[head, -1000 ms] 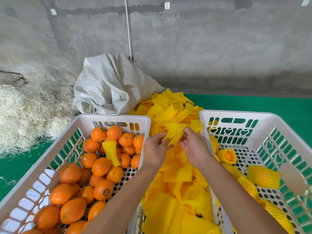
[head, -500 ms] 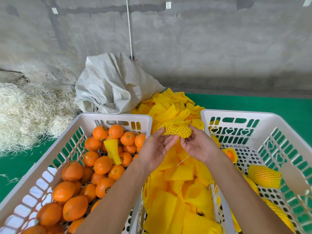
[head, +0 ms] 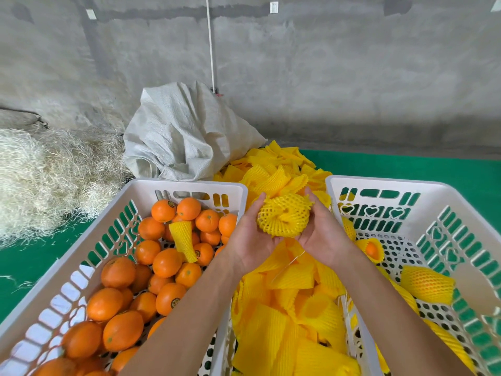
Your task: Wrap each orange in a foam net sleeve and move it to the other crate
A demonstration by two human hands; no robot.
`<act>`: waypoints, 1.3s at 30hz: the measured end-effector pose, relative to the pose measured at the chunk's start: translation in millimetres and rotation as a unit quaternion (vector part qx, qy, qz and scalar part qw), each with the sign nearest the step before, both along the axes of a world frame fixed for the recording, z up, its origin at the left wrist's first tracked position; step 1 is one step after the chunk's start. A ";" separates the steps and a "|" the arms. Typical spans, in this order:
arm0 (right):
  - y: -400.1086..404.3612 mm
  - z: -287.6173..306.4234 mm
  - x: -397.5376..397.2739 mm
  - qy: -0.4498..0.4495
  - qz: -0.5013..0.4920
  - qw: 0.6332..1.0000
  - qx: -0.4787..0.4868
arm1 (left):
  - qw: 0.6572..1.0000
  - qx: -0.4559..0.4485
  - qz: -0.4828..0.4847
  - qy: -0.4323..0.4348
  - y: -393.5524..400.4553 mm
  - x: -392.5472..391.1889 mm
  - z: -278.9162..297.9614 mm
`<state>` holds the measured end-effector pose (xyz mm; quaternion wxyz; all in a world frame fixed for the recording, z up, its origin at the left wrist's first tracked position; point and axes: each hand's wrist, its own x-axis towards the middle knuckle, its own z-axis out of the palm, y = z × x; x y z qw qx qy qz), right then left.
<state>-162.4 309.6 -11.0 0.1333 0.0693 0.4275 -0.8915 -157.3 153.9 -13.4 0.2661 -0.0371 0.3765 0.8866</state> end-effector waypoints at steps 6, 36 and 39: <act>-6.2 5.0 8.7 0.121 0.080 0.989 0.028 | 0.996 0.021 0.052 -0.065 -5.1 -9.7 -3.8; -0.5 -19.4 -3.6 0.001 -0.073 0.988 0.139 | 0.800 -0.388 0.354 0.289 -60.2 -18.8 5.5; -1.6 -18.3 -2.5 0.009 -0.063 0.988 0.142 | 0.714 -0.598 0.280 0.232 -94.8 -24.2 -31.2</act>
